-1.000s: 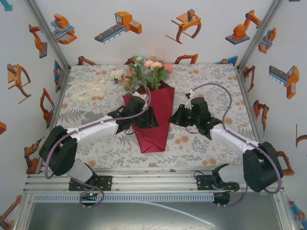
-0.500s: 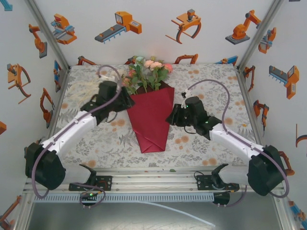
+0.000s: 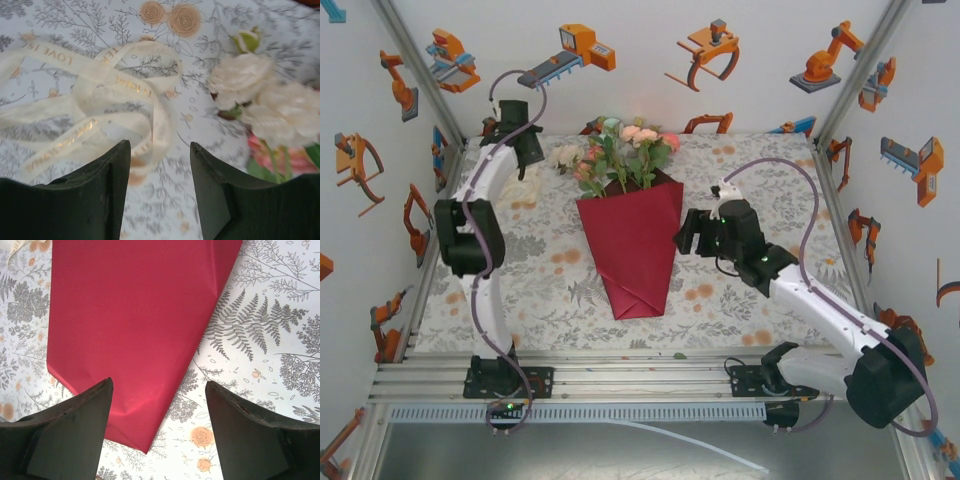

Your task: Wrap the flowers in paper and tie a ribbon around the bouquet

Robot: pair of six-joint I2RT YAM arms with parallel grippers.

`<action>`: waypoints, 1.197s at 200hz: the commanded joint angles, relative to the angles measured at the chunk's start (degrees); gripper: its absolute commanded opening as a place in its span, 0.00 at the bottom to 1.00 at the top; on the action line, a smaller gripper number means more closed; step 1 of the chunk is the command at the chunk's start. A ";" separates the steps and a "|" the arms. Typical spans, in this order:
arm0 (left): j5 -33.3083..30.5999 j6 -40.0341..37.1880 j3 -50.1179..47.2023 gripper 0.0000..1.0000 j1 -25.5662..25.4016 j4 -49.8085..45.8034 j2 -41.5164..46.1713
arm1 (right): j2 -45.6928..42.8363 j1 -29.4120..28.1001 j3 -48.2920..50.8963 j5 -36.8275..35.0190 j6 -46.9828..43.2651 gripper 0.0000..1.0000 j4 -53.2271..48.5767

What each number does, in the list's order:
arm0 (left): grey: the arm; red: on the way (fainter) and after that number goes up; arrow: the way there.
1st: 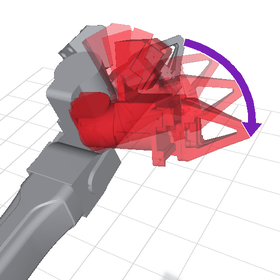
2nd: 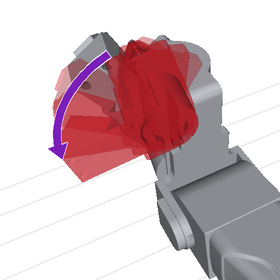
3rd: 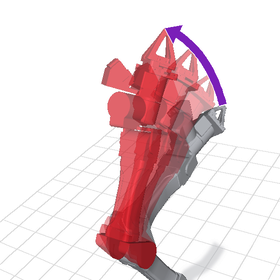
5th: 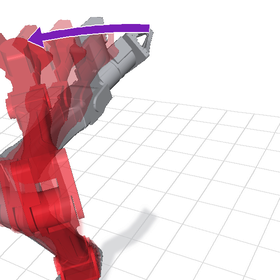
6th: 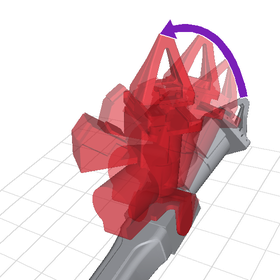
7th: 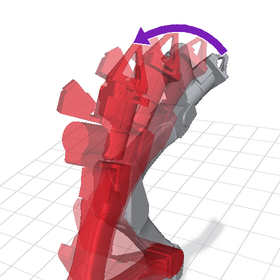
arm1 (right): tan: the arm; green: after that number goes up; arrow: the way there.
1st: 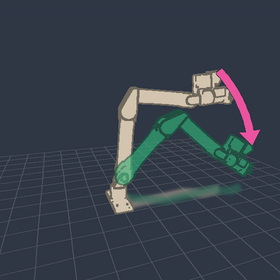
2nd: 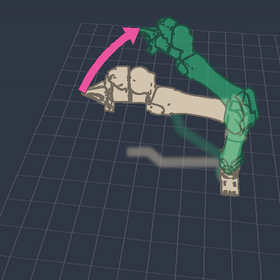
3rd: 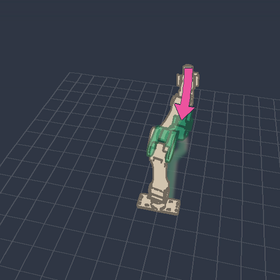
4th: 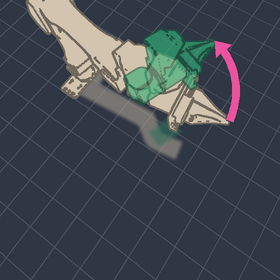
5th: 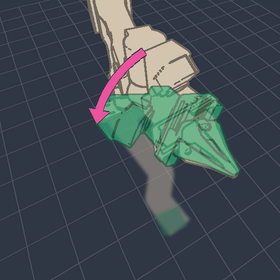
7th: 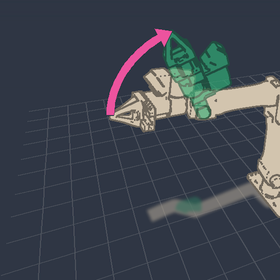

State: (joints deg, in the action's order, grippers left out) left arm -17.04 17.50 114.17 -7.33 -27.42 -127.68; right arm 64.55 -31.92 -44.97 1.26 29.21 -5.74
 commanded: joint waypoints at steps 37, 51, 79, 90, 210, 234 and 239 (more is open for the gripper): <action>-2.26 -9.75 17.81 0.50 0.65 -12.45 -16.25 | 2.21 2.09 -4.08 2.99 -2.37 0.69 -0.45; -1.76 -10.27 20.04 0.50 1.12 -13.53 -18.19 | 2.50 2.65 -4.62 3.56 -2.48 0.69 -0.76; 0.48 -11.28 23.29 0.21 1.69 -14.91 -20.19 | 2.68 2.93 -5.29 3.75 -2.06 0.69 -0.85; 1.83 -10.61 25.11 0.04 1.97 -16.48 -20.35 | 2.77 2.92 -5.80 3.58 -2.05 0.69 -0.98; 16.25 0.36 -2.75 0.00 -13.36 -2.69 42.01 | -3.96 2.19 -10.67 11.42 -3.21 0.62 -6.84; 19.00 3.08 -7.79 0.00 -21.05 1.93 52.84 | -6.78 0.15 -11.69 13.38 -5.39 0.64 -3.40; 20.01 3.92 -8.52 0.00 -22.18 2.24 54.32 | -7.13 -0.14 -12.00 13.99 -5.95 0.64 -2.57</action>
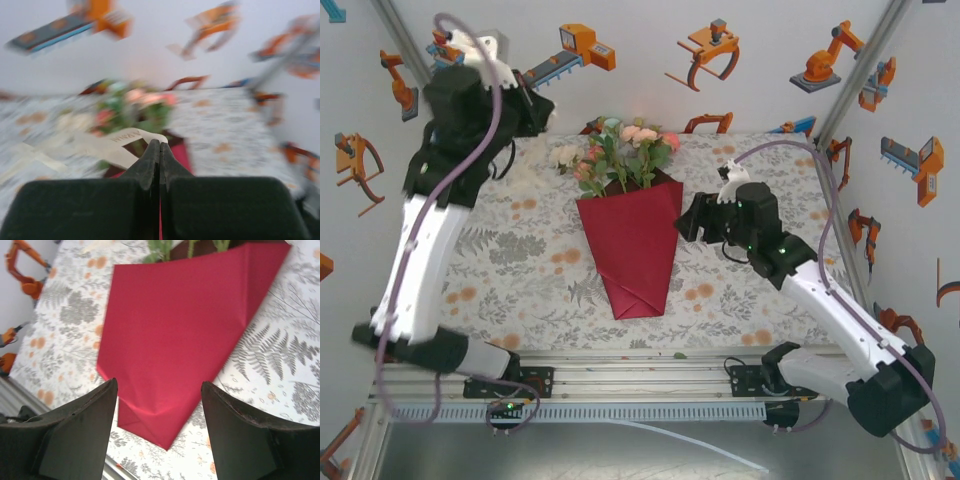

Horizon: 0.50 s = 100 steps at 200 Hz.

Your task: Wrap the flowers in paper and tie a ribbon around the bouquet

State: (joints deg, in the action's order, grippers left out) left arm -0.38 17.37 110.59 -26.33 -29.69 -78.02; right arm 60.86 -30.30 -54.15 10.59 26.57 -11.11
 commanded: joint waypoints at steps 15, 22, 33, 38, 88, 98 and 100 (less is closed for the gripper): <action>6.13 5.49 -7.14 0.00 -6.24 6.05 8.37 | -3.98 -2.36 -4.30 5.77 -5.10 0.65 4.81; 7.23 5.77 -7.88 0.00 -7.43 6.63 9.46 | -3.94 -2.42 -4.63 6.20 -6.04 0.66 6.28; 8.99 6.64 -7.95 0.00 -8.82 6.45 10.16 | -3.90 -2.47 -4.93 7.86 -8.58 0.69 9.08; 9.84 6.97 -7.99 0.00 -9.34 6.49 10.36 | -3.79 -2.48 -5.09 8.66 -9.70 0.69 10.34; 8.84 6.92 -9.10 0.00 -12.09 5.26 9.34 | 3.44 -6.89 -6.72 19.94 -9.95 0.75 24.10; 8.21 6.85 -9.57 0.00 -12.17 5.15 9.20 | 5.87 -8.53 -6.22 21.96 -10.21 0.76 27.11; 8.16 6.79 -9.61 0.00 -12.17 5.17 9.20 | 6.31 -8.80 -6.03 22.33 -10.26 0.76 27.88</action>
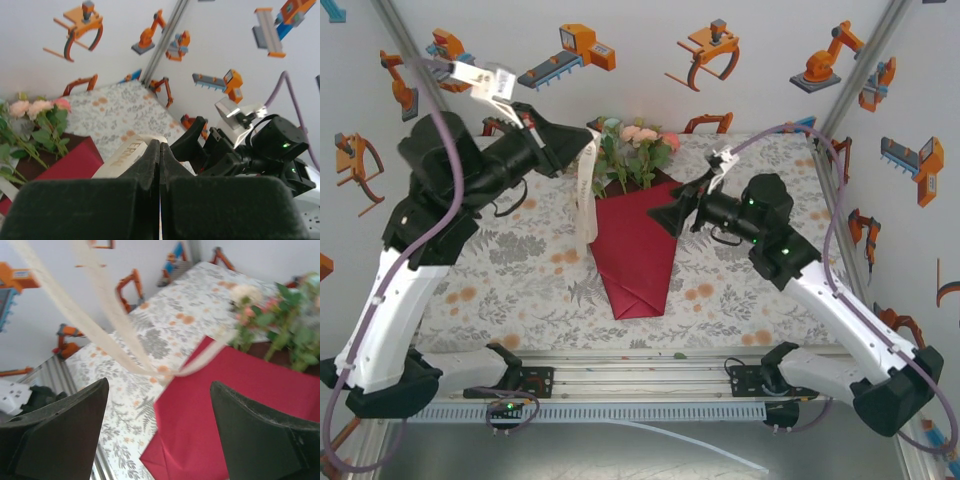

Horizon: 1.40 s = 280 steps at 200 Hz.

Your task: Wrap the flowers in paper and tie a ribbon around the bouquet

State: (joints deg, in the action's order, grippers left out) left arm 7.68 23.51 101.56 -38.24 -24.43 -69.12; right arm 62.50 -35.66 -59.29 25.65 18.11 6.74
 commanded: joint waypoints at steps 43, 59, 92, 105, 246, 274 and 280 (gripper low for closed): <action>-2.01 -0.31 -0.31 0.00 -0.26 -1.49 0.48 | 16.77 -7.50 0.55 8.96 -4.32 0.76 19.46; -2.34 -0.39 -0.31 0.00 -0.28 -1.59 1.05 | 21.26 -7.88 -0.38 8.17 -4.62 0.70 20.64; -3.85 -0.97 -0.31 0.00 -0.31 -2.12 2.22 | 29.35 -8.06 -0.17 9.76 -1.24 0.57 27.66; -4.43 -1.29 -0.20 0.00 -0.30 -2.20 2.65 | 32.48 -8.36 0.21 9.75 -0.70 0.59 29.78; -15.74 -6.57 -4.26 0.00 -0.17 -4.61 9.97 | 2.50 -8.22 -8.85 -18.62 -16.12 0.00 -6.59; -7.69 0.78 -11.76 0.00 -0.23 -1.37 8.46 | -7.48 -8.04 -7.59 -38.33 -18.29 0.00 -14.85; -5.28 3.45 -14.37 0.00 -0.30 0.01 8.11 | -9.93 -7.95 -6.12 -42.37 -18.32 0.00 -15.85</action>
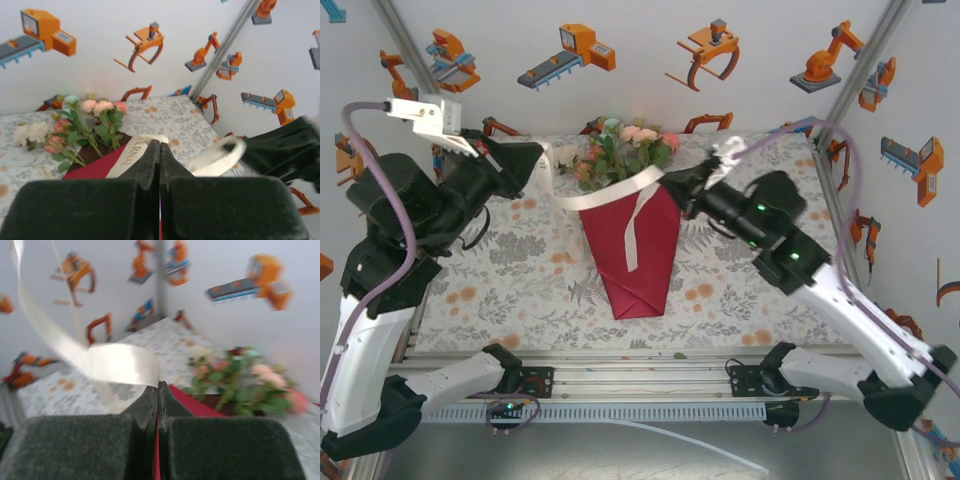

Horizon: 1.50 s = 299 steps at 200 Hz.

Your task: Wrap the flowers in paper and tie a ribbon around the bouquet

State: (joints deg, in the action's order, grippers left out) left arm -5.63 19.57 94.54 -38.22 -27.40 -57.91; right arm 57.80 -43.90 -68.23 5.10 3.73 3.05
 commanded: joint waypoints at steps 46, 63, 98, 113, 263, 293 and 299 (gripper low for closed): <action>11.07 21.32 -31.66 0.35 -9.43 16.18 -7.07 | -20.22 0.39 23.38 -35.75 2.15 0.00 -15.52; 4.25 18.08 -31.85 0.53 -10.12 11.33 -6.65 | -24.32 0.39 28.83 -35.37 7.13 0.00 -18.79; -17.78 14.30 -31.37 0.56 -3.42 0.24 -6.17 | -26.96 0.40 31.44 -37.12 11.45 0.00 -28.20; -19.59 15.26 -33.41 0.54 3.00 -1.00 -8.20 | -27.57 0.39 31.83 -36.64 12.83 0.00 -29.41; -4.36 7.68 -23.12 0.50 15.90 1.93 -46.48 | -26.03 0.40 31.11 -32.42 13.23 0.00 -27.83; -3.99 6.38 -20.57 0.50 15.18 -0.65 -50.11 | -26.21 0.40 31.17 -32.79 12.97 0.00 -27.75; -3.71 6.31 -20.27 0.50 15.02 -1.04 -50.55 | -26.20 0.40 31.18 -32.79 12.90 0.00 -27.75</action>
State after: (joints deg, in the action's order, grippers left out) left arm -10.98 27.94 72.18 -22.48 -24.99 -106.91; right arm 32.16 -43.53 -36.21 -26.85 16.14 -24.93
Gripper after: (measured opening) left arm 0.498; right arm 0.003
